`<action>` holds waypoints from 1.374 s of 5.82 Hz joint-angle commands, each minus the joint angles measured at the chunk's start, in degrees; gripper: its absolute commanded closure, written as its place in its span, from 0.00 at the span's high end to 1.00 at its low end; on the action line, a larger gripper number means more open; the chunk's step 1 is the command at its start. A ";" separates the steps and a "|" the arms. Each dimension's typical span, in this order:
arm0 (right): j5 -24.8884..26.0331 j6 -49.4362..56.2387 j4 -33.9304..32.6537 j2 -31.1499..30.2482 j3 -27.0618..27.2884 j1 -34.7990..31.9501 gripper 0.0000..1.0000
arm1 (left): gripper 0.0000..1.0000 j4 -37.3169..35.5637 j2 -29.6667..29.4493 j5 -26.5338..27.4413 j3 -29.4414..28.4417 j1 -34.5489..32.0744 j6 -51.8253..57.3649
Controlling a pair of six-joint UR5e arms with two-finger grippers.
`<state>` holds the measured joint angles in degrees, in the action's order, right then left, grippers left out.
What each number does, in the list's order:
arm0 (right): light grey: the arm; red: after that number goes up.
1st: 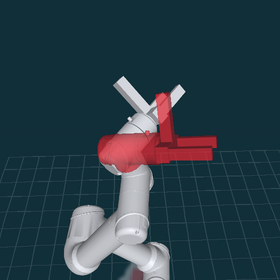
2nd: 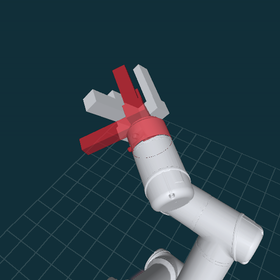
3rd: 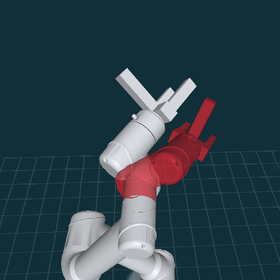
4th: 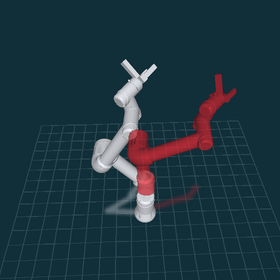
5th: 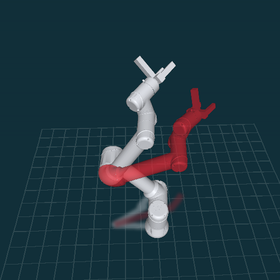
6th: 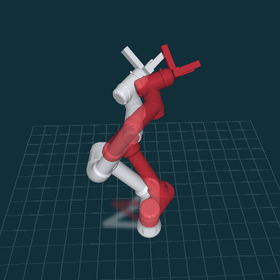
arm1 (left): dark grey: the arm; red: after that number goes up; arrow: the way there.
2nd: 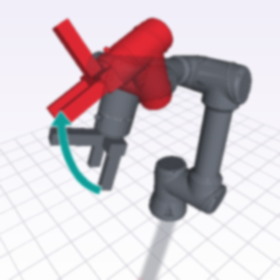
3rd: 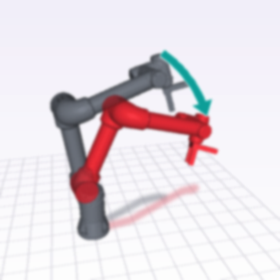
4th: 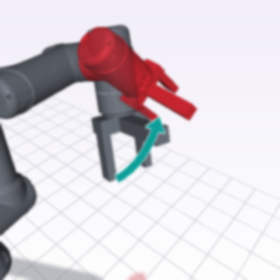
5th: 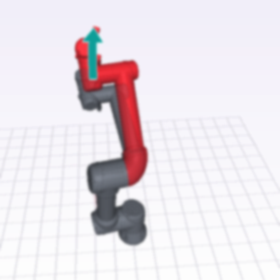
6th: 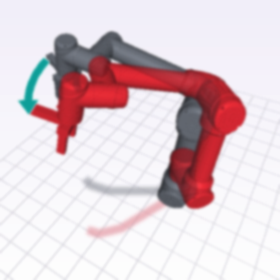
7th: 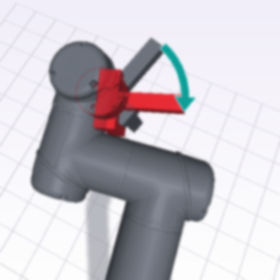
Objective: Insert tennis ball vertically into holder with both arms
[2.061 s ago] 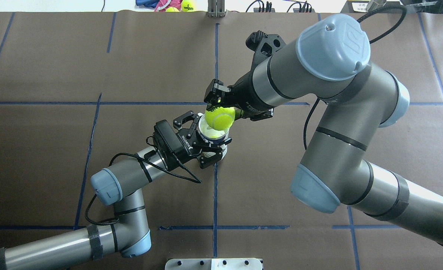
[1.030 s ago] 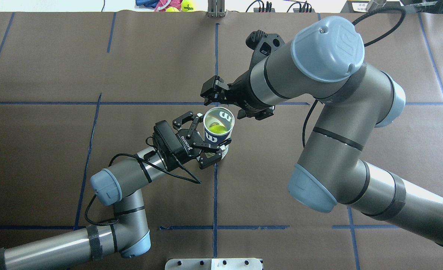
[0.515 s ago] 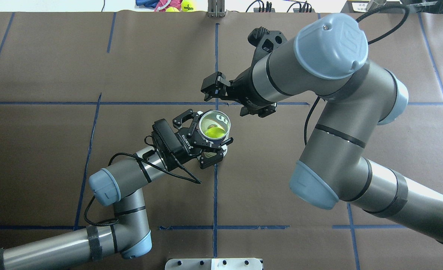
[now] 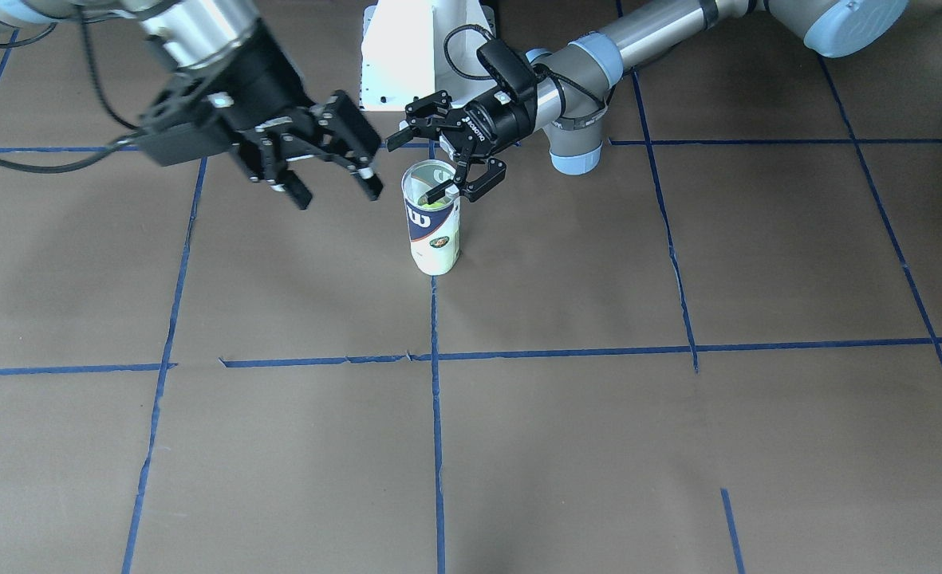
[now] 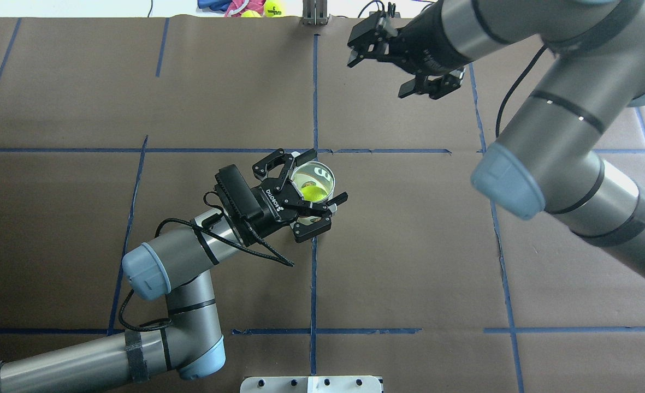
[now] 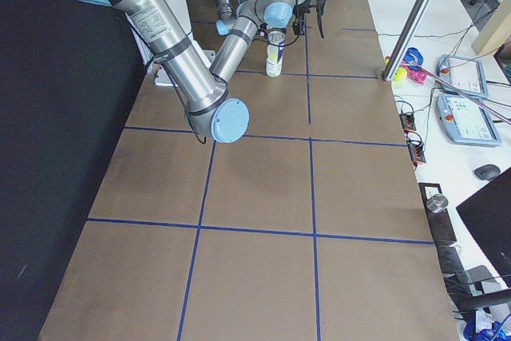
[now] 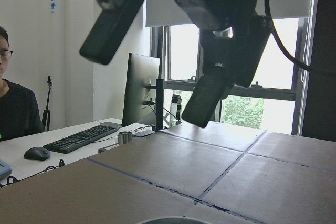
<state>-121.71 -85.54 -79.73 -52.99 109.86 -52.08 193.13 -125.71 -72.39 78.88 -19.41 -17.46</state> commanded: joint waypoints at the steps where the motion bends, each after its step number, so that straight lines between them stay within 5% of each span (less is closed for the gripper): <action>1: -7.11 5.86 0.19 -5.16 0.00 -8.26 0.99 | 1.00 -0.47 1.15 2.67 3.63 -0.63 -0.20; 3: -7.31 12.13 0.01 -9.83 -0.09 -10.85 0.99 | 1.00 -0.74 2.99 11.81 7.15 -3.41 -9.52; 5: -7.40 16.18 0.10 -12.04 -0.09 -12.42 0.99 | 1.00 -12.89 4.68 11.57 13.10 -8.35 -14.06; 7: -7.31 17.67 0.36 -13.09 -0.09 -13.22 0.99 | 1.00 -31.50 8.08 10.26 13.23 -11.86 -24.92; 8: -7.31 21.86 0.19 -14.40 -0.09 -14.09 0.99 | 1.00 -32.80 11.24 6.69 13.14 -15.01 -28.12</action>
<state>-129.04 -66.73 -79.47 -66.34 109.77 -65.50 163.62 -117.18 -63.26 92.02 -31.90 -41.85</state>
